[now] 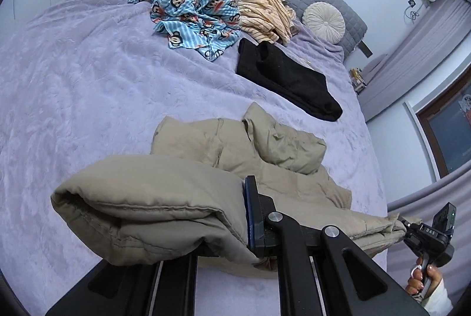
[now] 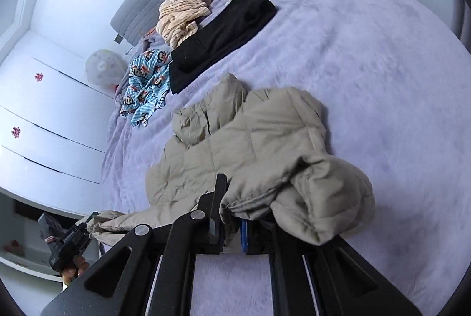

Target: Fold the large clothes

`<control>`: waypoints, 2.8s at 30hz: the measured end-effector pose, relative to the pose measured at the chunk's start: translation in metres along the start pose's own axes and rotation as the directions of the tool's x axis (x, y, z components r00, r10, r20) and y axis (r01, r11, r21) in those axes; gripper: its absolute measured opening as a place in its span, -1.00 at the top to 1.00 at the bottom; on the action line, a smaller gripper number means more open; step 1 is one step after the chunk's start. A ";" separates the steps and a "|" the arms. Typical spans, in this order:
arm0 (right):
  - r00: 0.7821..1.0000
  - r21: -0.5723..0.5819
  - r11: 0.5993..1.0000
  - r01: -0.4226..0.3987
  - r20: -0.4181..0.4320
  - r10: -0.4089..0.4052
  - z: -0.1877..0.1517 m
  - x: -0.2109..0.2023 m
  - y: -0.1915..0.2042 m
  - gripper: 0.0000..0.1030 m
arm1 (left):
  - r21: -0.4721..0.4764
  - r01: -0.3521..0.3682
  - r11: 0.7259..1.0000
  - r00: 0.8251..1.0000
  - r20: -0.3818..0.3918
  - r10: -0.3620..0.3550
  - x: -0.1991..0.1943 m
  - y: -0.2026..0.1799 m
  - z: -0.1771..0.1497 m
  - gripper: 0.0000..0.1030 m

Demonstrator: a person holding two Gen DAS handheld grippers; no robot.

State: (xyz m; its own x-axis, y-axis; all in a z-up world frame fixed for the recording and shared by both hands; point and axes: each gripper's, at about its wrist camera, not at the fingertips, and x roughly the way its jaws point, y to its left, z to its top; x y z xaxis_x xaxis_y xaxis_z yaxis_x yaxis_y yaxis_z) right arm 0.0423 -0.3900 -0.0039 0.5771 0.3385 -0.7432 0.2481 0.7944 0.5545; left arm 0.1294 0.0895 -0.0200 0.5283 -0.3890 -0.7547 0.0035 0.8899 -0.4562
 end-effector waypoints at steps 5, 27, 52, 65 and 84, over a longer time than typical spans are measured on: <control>0.999 0.023 0.999 0.037 -0.027 -0.036 0.061 0.058 0.011 0.84 | 0.057 -0.064 0.996 0.996 -0.057 0.068 0.076 0.007 0.041 0.76; 0.992 0.180 0.979 0.095 -0.103 -0.077 0.095 0.190 -0.044 0.54 | 0.175 -0.170 0.970 0.985 0.028 0.167 0.155 0.020 0.054 -0.80; 0.977 -0.068 0.996 0.062 -0.200 -0.075 0.068 0.254 -0.008 1.00 | 0.337 -0.167 0.927 0.975 -0.083 0.206 0.264 -0.020 0.043 -0.21; 0.972 0.089 0.969 0.230 -0.061 -0.225 0.103 0.222 -0.105 1.00 | 0.174 -0.304 0.937 0.945 -0.073 0.320 0.282 0.069 0.066 -0.24; 0.988 0.147 0.977 0.155 -0.033 -0.152 0.058 0.137 -0.045 0.88 | 0.212 -0.317 0.925 0.931 -0.115 0.345 0.144 0.042 0.012 -0.29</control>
State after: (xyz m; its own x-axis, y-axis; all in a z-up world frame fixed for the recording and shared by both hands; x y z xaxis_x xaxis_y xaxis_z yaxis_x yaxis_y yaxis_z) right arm 0.1555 -0.4088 -0.1089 0.5065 0.2305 -0.8309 0.4460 0.7547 0.4812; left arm 0.2153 0.0740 -0.1423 0.3953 -0.0824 -0.9148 0.0158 0.9964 -0.0829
